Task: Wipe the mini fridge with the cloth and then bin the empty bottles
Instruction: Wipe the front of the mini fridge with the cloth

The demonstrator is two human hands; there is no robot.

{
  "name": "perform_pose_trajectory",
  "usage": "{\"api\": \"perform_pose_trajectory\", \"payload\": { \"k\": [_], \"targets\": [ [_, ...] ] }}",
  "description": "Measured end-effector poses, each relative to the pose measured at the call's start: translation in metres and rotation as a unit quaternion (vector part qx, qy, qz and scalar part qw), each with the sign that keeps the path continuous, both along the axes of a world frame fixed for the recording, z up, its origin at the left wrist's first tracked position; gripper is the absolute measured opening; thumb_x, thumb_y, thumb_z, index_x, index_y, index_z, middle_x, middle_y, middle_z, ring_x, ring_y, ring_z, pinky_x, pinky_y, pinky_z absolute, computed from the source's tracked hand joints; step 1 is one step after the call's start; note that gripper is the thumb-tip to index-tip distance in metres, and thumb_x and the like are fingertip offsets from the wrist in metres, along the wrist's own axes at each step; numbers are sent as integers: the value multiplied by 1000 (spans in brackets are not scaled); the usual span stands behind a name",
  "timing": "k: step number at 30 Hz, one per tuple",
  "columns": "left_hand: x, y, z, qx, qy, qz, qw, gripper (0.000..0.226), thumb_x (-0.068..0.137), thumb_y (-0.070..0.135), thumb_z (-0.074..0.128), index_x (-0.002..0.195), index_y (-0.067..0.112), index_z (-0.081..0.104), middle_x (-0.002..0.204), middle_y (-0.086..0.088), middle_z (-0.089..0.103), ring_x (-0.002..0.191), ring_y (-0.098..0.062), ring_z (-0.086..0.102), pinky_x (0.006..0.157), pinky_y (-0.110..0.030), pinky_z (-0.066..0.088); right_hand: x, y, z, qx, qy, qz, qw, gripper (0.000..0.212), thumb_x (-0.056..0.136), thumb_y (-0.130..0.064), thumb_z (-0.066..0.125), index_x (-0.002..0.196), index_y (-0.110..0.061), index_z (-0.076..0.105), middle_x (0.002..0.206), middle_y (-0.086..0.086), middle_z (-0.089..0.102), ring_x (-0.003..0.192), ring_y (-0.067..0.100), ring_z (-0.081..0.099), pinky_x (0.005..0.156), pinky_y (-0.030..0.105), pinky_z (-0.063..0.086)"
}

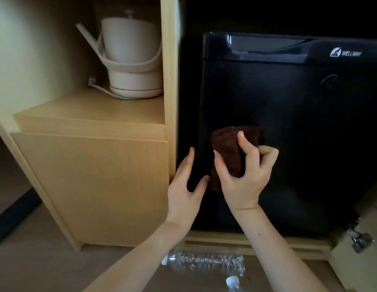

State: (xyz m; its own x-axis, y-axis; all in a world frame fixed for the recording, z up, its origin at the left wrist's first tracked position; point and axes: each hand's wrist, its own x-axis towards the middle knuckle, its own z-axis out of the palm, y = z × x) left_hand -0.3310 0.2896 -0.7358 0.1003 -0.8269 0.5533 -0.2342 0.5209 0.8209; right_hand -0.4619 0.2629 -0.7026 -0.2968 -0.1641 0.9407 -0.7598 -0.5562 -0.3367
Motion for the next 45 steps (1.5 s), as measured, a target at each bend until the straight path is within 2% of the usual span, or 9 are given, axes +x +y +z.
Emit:
{"api": "perform_pose_trajectory", "payload": {
  "k": [6, 12, 17, 22, 26, 31, 36, 41, 45],
  "targets": [
    [-3, 2, 5, -10, 66, -1, 998, 59, 97, 15, 63, 134, 55, 41, 145, 23, 49, 137, 2, 42, 114, -32, 40, 7, 28, -101, 112, -78, -5, 991, 56, 77, -39, 72, 125, -21, 51, 105, -4, 33, 89, 9, 41, 71, 25, 45],
    [2, -7, 33, -107, -24, 18, 994, 57, 97, 18, 61, 147, 29, 35, 153, 18, 38, 145, -6, 34, 116, -44, 37, 26, 17, -57, 54, -158, 14, 986, 54, 81, -43, 74, 125, -19, 53, 105, -7, 33, 92, 1, 44, 79, 11, 40],
    [-3, -24, 81, -170, -48, 7, 984, 75, 93, 29, 66, 153, 38, 22, 155, 32, 24, 148, -1, 21, 119, -35, 26, 24, 7, -52, 35, -163, -21, 986, 54, 82, -46, 72, 126, -20, 54, 108, -7, 32, 91, 8, 42, 81, 10, 40],
    [-5, -27, 86, -149, -19, -55, 987, 79, 95, 21, 66, 149, 49, 16, 154, 40, 17, 148, 5, 14, 123, -40, 21, 32, 22, -107, 105, -150, -43, 982, 61, 73, -41, 70, 124, -16, 50, 105, 9, 37, 95, 10, 39, 72, 33, 46],
    [-1, -24, 88, -136, 21, -109, 984, 70, 97, 20, 61, 150, 44, 22, 156, 35, 22, 148, 4, 16, 122, -30, 21, 43, 19, -82, 96, -158, -28, 982, 60, 74, -44, 71, 125, -21, 52, 106, 0, 35, 89, 10, 41, 74, 20, 41],
    [1, -22, 90, -135, 21, -114, 984, 68, 98, 17, 60, 151, 41, 24, 156, 33, 24, 148, 4, 17, 119, -24, 22, 52, 6, -50, 43, -122, -14, 991, 51, 88, -52, 65, 130, -27, 51, 112, -9, 29, 88, 13, 44, 75, 16, 44],
    [-1, -23, 89, -142, 33, -96, 985, 66, 99, 13, 59, 148, 44, 27, 154, 33, 28, 148, 2, 20, 121, -30, 24, 49, 23, -100, 119, -103, -27, 987, 60, 73, -44, 69, 126, -23, 52, 106, 5, 37, 93, 10, 39, 69, 34, 50],
    [-2, -24, 90, -142, 47, -78, 986, 66, 98, 10, 60, 148, 41, 30, 155, 28, 32, 147, -1, 24, 121, -31, 26, 59, 15, -66, 97, -126, -3, 987, 63, 74, -48, 73, 130, -35, 48, 109, -8, 29, 86, 11, 43, 73, 21, 43],
    [-4, -22, 91, -133, 54, -62, 988, 64, 98, 11, 61, 150, 36, 34, 154, 21, 37, 146, -3, 29, 120, -39, 30, 52, 10, -61, 81, -97, 11, 992, 64, 76, -48, 72, 134, -36, 46, 111, -9, 28, 88, 11, 43, 75, 20, 44]
  ]
}}
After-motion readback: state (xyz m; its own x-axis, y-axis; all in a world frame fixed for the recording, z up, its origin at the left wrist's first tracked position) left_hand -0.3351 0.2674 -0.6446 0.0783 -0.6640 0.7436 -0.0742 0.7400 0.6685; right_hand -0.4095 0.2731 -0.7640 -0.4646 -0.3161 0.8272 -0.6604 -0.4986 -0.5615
